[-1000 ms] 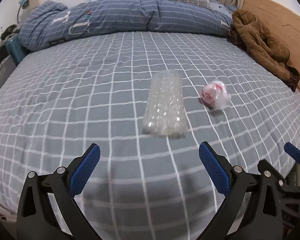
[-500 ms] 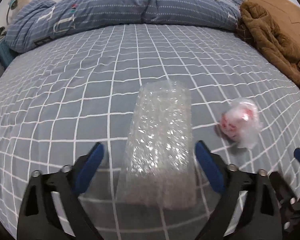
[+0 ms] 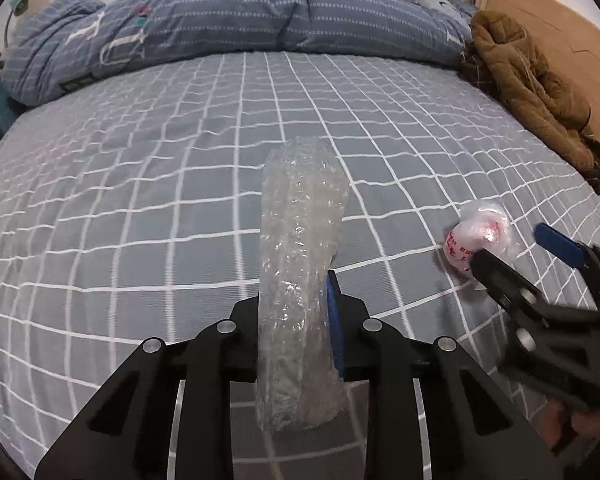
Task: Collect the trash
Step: 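Grasp the bubble-wrap roll with the left tool while the right tool grasps the pink-printed bag, then carry the bubble wrap and pink bag with both tools down over the bin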
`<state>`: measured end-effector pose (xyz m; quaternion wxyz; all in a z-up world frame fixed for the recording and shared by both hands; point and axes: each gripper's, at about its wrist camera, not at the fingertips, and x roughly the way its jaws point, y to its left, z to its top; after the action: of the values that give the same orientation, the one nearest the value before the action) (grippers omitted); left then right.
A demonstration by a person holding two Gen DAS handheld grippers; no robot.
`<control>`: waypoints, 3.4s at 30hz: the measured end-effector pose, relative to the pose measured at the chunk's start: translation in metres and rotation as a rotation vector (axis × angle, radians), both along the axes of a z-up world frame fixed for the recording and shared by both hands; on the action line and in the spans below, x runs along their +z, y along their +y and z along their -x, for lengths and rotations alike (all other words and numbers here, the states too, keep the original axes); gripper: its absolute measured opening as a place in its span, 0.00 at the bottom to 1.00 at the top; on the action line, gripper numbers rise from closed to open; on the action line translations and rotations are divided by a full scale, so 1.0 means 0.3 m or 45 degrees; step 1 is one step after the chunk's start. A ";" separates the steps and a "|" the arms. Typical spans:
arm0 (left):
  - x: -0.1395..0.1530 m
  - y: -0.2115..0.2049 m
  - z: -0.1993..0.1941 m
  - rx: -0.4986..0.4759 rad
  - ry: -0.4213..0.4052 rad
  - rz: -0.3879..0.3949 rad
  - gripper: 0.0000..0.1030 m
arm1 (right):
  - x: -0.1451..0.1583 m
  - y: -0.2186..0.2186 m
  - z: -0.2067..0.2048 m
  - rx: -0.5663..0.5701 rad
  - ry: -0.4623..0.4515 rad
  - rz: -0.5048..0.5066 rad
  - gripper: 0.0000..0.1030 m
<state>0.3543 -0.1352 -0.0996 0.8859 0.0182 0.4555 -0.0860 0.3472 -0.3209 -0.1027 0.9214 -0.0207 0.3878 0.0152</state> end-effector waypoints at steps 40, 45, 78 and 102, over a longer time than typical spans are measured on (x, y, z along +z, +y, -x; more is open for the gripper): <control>0.165 0.211 0.313 0.089 -0.010 -0.008 0.23 | 0.137 0.159 0.288 0.023 0.020 -0.031 0.50; 0.177 0.223 0.377 0.093 -0.009 -0.005 0.23 | 0.164 0.171 0.339 0.026 0.016 -0.042 0.50; 0.220 0.298 0.758 0.150 0.015 0.043 0.23 | 0.233 0.328 0.763 0.122 0.017 -0.079 0.50; 0.072 0.328 1.013 0.144 0.123 0.043 0.23 | 0.032 0.379 1.012 0.161 0.207 -0.102 0.51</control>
<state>0.0505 -0.0370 -0.0780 0.8665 -0.0266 0.4965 -0.0441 0.0436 -0.2073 -0.0930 0.8842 -0.0072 0.4582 0.0904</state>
